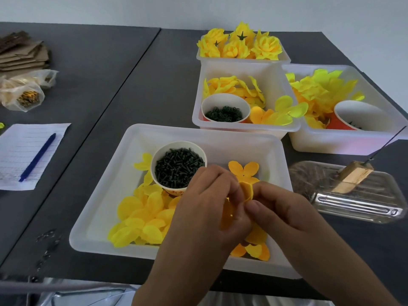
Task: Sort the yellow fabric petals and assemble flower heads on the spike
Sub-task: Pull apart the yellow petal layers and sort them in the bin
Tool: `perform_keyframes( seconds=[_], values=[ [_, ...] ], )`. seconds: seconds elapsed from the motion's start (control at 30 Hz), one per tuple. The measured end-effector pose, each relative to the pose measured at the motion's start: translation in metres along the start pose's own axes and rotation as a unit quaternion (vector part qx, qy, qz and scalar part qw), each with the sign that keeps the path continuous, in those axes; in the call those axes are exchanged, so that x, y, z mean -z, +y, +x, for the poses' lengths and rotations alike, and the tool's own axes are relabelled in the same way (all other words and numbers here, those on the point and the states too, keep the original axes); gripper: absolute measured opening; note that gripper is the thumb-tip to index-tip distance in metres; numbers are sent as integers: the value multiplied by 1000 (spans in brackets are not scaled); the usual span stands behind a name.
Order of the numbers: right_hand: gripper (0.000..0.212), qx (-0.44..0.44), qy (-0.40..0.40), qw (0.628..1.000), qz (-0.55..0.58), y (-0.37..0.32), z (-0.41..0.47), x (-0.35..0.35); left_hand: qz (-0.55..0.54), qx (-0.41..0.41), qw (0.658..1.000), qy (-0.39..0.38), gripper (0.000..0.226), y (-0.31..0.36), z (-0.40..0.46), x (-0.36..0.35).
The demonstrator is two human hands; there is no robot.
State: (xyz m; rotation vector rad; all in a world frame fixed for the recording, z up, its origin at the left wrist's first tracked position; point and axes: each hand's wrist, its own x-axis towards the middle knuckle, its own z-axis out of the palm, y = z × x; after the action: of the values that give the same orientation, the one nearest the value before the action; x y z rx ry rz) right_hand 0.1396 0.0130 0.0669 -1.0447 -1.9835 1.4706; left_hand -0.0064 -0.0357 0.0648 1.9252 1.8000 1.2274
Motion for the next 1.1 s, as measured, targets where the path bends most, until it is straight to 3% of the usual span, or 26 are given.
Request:
perform_keyframes(
  seconds=[0.23, 0.57, 0.67, 0.77, 0.87, 1.0, 1.1],
  values=[
    [36, 24, 59, 995, -76, 0, -2, -11, -24, 29, 999, 29, 6, -3, -5, -5],
    [30, -25, 167, 985, -34, 9, 4, -11, -17, 10, 999, 43, 7, 5, -8, -17],
    [29, -32, 132, 990, 25, 6, 6, -9, -1, 4, 998, 64, 11, 5, -8, -16],
    [45, -85, 7, 991, 104, 0, 9, -2, 4, 5, 998, 61, 14, 2, -8, -10],
    [35, -121, -35, 977, 172, -2, 11, -1, 15, -7, 997, 80, 17, 0, -10, -9],
    [12, -111, 68, 972, 193, 1, 14, -9, 37, 1, 991, 132, 19, -2, -14, -12],
    [21, -48, 167, 969, 175, 0, 14, -19, 53, 43, 986, 155, 14, -3, -16, -17]
  ],
)
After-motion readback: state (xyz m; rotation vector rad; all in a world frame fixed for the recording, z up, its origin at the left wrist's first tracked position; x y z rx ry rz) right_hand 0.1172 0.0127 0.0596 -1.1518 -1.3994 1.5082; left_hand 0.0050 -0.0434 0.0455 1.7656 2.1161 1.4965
